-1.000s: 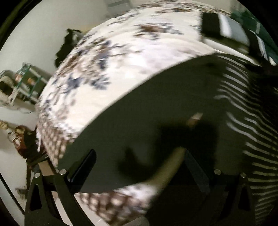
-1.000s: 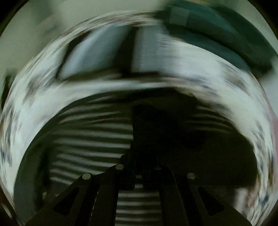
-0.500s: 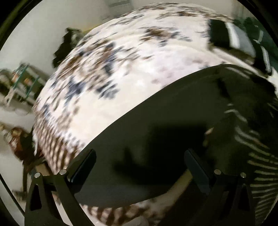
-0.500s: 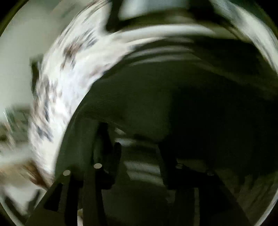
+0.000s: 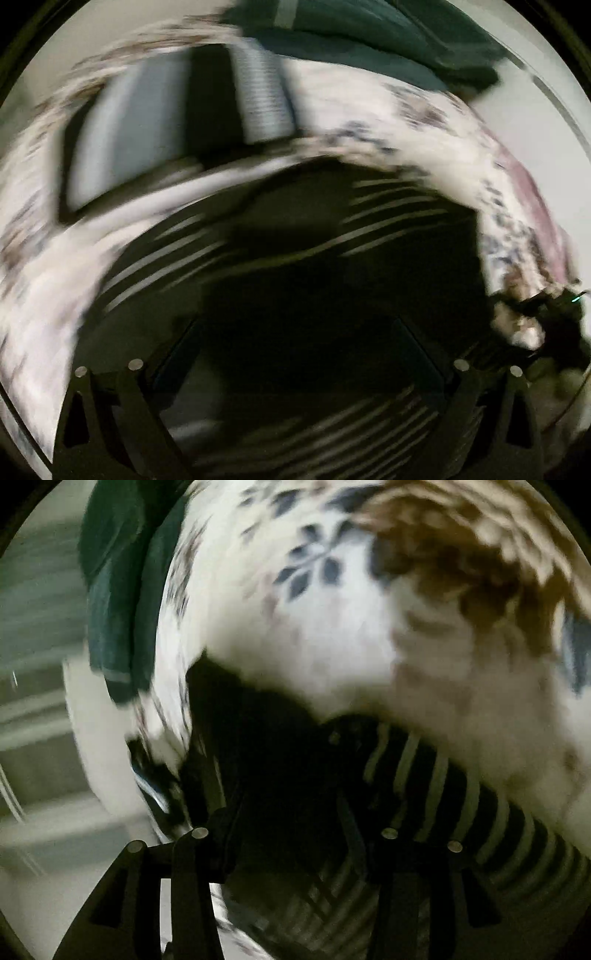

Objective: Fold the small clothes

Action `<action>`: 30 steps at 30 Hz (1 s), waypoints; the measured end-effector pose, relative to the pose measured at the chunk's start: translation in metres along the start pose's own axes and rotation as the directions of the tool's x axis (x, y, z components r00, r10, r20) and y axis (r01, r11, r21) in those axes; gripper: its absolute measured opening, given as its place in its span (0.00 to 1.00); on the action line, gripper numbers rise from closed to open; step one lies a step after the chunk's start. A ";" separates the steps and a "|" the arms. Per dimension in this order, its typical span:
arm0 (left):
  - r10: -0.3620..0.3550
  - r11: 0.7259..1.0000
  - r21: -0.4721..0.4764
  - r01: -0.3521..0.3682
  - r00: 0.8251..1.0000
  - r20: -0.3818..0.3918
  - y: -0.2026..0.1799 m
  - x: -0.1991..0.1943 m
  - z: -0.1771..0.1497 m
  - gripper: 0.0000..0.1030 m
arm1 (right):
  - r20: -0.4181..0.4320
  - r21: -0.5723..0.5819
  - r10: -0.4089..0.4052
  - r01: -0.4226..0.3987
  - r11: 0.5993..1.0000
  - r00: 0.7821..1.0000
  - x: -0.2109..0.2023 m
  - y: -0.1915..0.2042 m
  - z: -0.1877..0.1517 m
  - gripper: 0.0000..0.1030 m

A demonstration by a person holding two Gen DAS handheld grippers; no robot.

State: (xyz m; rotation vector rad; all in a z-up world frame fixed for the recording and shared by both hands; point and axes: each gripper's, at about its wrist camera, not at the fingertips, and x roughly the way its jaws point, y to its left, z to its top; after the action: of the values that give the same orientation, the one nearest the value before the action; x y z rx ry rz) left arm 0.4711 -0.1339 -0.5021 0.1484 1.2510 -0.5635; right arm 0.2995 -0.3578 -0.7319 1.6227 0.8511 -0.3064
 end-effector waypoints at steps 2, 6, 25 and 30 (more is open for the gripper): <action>-0.052 0.997 0.062 0.053 0.998 -0.028 -0.027 0.023 0.025 0.97 | 0.002 0.012 0.010 -0.010 1.000 1.000 0.006 -0.009 0.000 0.49; -0.100 0.965 0.234 0.116 0.992 -0.079 -0.096 0.070 0.070 0.95 | 0.009 0.031 0.034 -0.035 0.999 0.999 0.015 -0.018 -0.005 0.48; -0.111 0.956 0.254 0.147 0.982 -0.150 -0.121 0.129 0.113 0.01 | 0.039 -0.065 -0.083 0.085 0.994 0.996 0.004 -0.005 0.017 0.07; -0.070 0.978 0.185 0.092 0.990 -0.124 -0.094 0.130 0.123 0.02 | 0.027 -0.147 -0.168 0.171 0.974 0.985 0.006 0.006 0.021 0.07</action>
State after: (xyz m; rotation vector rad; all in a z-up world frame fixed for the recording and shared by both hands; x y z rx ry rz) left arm 0.5570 -0.3061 -0.5639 0.2956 1.3202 -0.7547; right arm 0.3132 -0.3755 -0.7362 1.4111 0.9812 -0.3650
